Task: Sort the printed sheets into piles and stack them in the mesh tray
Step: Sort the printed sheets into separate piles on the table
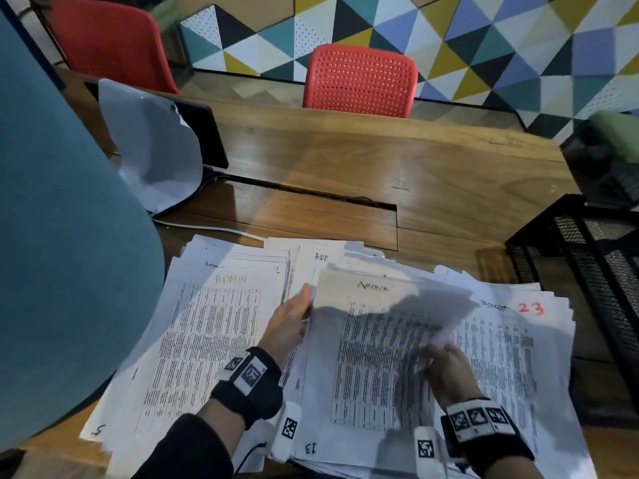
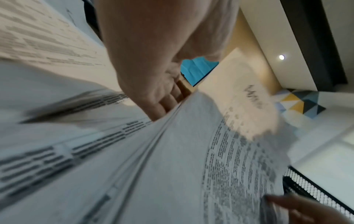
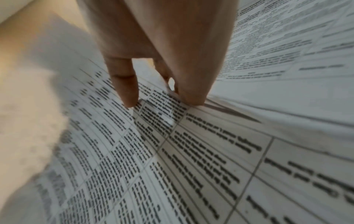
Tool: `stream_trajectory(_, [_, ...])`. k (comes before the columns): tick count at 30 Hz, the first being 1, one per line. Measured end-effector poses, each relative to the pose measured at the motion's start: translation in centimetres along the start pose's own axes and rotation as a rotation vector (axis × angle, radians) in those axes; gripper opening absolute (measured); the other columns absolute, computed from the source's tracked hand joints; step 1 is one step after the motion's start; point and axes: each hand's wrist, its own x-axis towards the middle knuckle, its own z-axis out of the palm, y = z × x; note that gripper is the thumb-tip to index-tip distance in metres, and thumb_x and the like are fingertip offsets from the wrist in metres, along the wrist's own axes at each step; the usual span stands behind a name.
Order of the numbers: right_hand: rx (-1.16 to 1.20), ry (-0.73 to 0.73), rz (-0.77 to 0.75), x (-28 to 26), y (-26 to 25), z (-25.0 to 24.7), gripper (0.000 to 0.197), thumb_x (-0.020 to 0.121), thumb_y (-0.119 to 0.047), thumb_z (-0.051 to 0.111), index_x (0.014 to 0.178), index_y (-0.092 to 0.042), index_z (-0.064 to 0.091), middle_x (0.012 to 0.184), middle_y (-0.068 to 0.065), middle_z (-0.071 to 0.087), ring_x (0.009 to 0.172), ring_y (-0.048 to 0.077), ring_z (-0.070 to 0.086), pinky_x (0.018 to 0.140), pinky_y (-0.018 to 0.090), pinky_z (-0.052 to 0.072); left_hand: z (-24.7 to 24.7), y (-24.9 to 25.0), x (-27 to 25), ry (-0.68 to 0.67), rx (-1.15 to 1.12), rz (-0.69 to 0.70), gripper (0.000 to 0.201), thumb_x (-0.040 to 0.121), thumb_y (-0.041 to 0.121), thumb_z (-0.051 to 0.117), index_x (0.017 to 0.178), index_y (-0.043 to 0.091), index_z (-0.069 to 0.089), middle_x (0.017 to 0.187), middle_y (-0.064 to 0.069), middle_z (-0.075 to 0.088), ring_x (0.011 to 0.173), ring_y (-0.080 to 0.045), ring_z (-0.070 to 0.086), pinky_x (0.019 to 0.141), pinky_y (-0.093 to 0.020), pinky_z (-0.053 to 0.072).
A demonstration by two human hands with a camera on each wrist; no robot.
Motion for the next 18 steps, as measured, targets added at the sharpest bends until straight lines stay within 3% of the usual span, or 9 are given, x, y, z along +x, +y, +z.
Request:
stream_trajectory(1, [0.001,-0.026,0.023,0.0,-0.2,0.1,0.014,0.081,0.008,0.058,0.095,0.005,0.056,0.101,0.020,0.059,0.083,0.033,0.057,0.048,0.033,0.053,0.0,0.1,-0.4,-0.034,0.040,-0.022,0.054,0.090,0.071,0.044,0.115,0.028,0.067,0.122,0.001,0.070,0.115,-0.023,0.065,0.102,-0.045,0.048])
stream_trajectory(3, [0.018,-0.048,0.054,0.1,-0.5,0.4,0.015,0.086,0.004,0.055,0.100,0.008,0.056,0.107,0.020,0.059,0.091,0.036,0.057,0.057,0.042,0.057,-0.2,-0.3,-0.8,-0.098,0.144,-0.043,0.066,0.080,0.079,0.052,0.135,0.041,0.051,0.144,0.001,0.054,0.133,-0.021,0.051,0.112,-0.051,0.038])
stream_trajectory(5, [0.003,-0.068,0.088,0.0,-0.7,0.8,0.022,0.090,-0.005,0.054,0.109,0.005,0.055,0.114,0.020,0.060,0.102,0.039,0.058,0.082,0.059,0.054,0.1,-0.9,-1.4,-0.143,0.340,-0.041,0.091,0.073,0.075,0.065,0.148,0.033,0.034,0.151,-0.003,0.045,0.137,-0.022,0.045,0.113,-0.052,0.038])
stream_trajectory(7, [-0.142,-0.099,0.081,-0.3,-0.9,1.6,0.026,0.089,-0.017,0.060,0.110,-0.002,0.056,0.116,0.019,0.062,0.108,0.041,0.059,0.095,0.064,0.045,1.4,-1.0,-1.8,-0.139,0.521,-0.007,0.090,0.084,0.056,0.067,0.155,0.029,0.017,0.159,0.004,0.019,0.144,-0.014,0.026,0.119,-0.046,0.025])
stream_trajectory(9, [-0.260,-0.075,-0.002,-0.3,-1.2,2.2,0.016,0.089,-0.017,0.063,0.096,-0.005,0.055,0.103,0.020,0.063,0.095,0.039,0.061,0.092,0.058,0.048,2.9,-0.2,-2.2,-0.066,0.549,0.060,0.077,0.097,0.028,0.060,0.157,0.021,0.013,0.159,0.009,0.011,0.145,-0.009,0.019,0.118,-0.032,0.017])
stream_trajectory(12, [-0.055,-0.047,-0.107,-0.5,-2.6,2.5,0.003,0.091,-0.008,0.060,0.090,-0.011,0.059,0.090,0.011,0.067,0.081,0.026,0.064,0.078,0.044,0.054,2.1,2.2,-2.5,0.131,0.475,0.098,0.058,0.098,0.008,0.053,0.151,0.012,0.030,0.152,-0.006,0.041,0.141,-0.023,0.039,0.114,-0.032,0.032])
stream_trajectory(14, [0.096,-0.073,-0.155,-0.6,-3.6,2.2,0.009,0.094,-0.011,0.057,0.099,-0.011,0.063,0.088,0.009,0.073,0.075,0.022,0.069,0.067,0.031,0.058,-0.6,4.8,-3.1,0.222,0.391,0.159,0.044,0.096,0.001,0.053,0.137,0.014,0.046,0.130,0.002,0.059,0.121,-0.016,0.054,0.098,-0.025,0.046])
stream_trajectory(16, [-0.006,-0.025,-0.174,0.1,-3.4,1.8,0.014,0.095,-0.013,0.057,0.106,-0.007,0.062,0.090,0.012,0.074,0.077,0.024,0.070,0.065,0.030,0.058,-4.4,7.0,-3.7,0.374,0.450,0.231,0.039,0.093,-0.001,0.055,0.129,0.014,0.052,0.116,0.003,0.064,0.108,-0.017,0.059,0.082,-0.021,0.046])
stream_trajectory(18, [-0.209,0.035,-0.141,0.9,-2.3,1.5,0.020,0.094,-0.012,0.059,0.111,-0.002,0.059,0.095,0.015,0.070,0.082,0.028,0.067,0.070,0.034,0.055,-8.3,7.8,-4.0,0.561,0.728,0.211,0.044,0.092,-0.001,0.053,0.133,0.013,0.051,0.112,-0.010,0.066,0.099,-0.029,0.059,0.081,-0.030,0.044])
